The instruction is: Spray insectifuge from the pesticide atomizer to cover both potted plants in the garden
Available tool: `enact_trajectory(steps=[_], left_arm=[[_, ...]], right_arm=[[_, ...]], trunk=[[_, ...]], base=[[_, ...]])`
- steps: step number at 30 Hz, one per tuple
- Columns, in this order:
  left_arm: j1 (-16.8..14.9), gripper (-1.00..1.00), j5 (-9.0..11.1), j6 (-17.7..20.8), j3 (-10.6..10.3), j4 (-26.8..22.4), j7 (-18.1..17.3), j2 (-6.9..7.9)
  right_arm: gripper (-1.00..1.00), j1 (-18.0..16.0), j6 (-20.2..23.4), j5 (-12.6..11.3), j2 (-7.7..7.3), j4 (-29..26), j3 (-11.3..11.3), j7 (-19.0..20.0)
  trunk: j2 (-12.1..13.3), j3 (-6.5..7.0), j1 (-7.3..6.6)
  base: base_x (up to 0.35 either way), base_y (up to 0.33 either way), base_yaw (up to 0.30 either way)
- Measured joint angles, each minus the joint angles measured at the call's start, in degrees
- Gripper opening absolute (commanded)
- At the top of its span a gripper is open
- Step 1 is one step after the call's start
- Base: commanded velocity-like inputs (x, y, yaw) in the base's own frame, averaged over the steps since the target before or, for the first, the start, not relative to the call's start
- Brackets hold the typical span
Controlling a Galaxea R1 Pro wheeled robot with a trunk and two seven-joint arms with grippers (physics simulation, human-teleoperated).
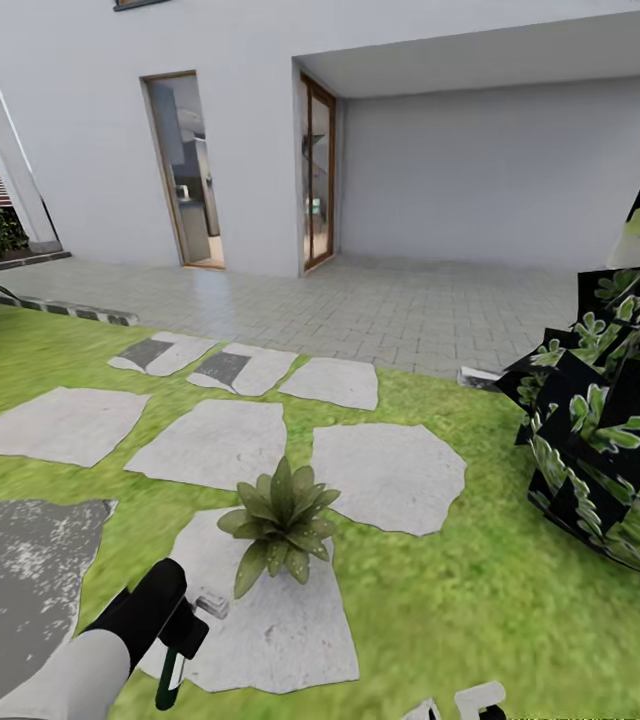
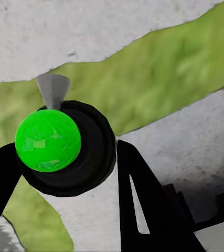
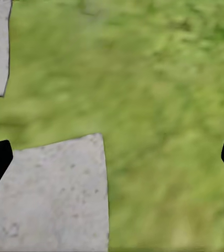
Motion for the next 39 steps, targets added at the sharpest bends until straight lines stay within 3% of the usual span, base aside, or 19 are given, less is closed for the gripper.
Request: enact_trajectory(steps=[13, 28, 39], left_arm=[[0.25, -1.00, 0.07, 0.18, 0.16, -0.54, 0.04, 0.11], [0.34, -1.00, 0.50, 0.20, 0.33, -0.65, 0.01, -0.04], [0.33, -1.00, 0.55, 0.09, 0.30, -0.74, 0.01, -0.25]], right_arm=[[1.00, 0.01, -0.03, -0.02, 0.06, 0.01, -0.01, 0.00], [1.00, 0.01, 0.06, 0.01, 0.08, 0.02, -0.01, 0.00], [1.00, 0.02, 0.04, 0.00, 0.05, 0.01, -0.01, 0.00]], trunk=[[0.00, 0.00, 0.01], [0.00, 0.00, 0.00], [0.00, 0.00, -0.02]], base=[[-0.020, 0.020, -0.275], [-0.134, 0.275, -0.013], [0.074, 0.306, -0.273]])
